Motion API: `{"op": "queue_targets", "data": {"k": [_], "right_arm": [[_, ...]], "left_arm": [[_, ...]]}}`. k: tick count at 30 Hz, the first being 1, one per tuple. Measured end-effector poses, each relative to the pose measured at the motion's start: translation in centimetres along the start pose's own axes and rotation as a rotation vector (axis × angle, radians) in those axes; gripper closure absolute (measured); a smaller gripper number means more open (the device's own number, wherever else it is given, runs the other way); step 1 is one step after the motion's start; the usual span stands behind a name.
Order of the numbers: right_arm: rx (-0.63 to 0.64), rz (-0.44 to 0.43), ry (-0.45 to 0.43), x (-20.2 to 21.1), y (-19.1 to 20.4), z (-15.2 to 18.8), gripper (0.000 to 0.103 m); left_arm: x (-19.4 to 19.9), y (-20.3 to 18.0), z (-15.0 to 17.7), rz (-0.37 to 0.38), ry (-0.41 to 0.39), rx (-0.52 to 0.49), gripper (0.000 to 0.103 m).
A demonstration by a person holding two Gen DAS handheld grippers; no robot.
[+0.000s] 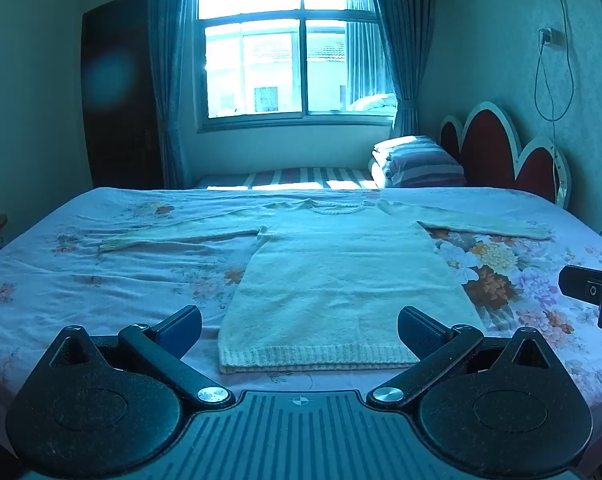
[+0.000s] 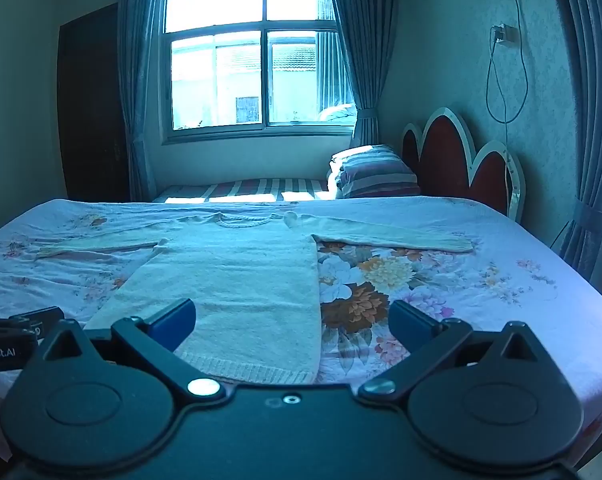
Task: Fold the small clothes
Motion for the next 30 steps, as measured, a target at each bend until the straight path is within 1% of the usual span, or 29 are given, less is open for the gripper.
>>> {"op": "queue_targets", "data": {"k": [30], "right_arm": [[-0.003, -0.007, -0.009, -0.4, 1.1, -0.3, 0.0]], "left_arm": [[0.0, 0.8, -0.3, -0.005, -0.015, 0.004, 0.0]]}}
Point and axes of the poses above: each gripper's, at about its wrist camera, not at the fingertips, and x roughly against the way its jaws point, y to its left, z to its underside, the point moved 7 cm from there along -x, roughly the way its jaws point, and after that the axes turned 2 degrees about z, right-handed, at the moved point
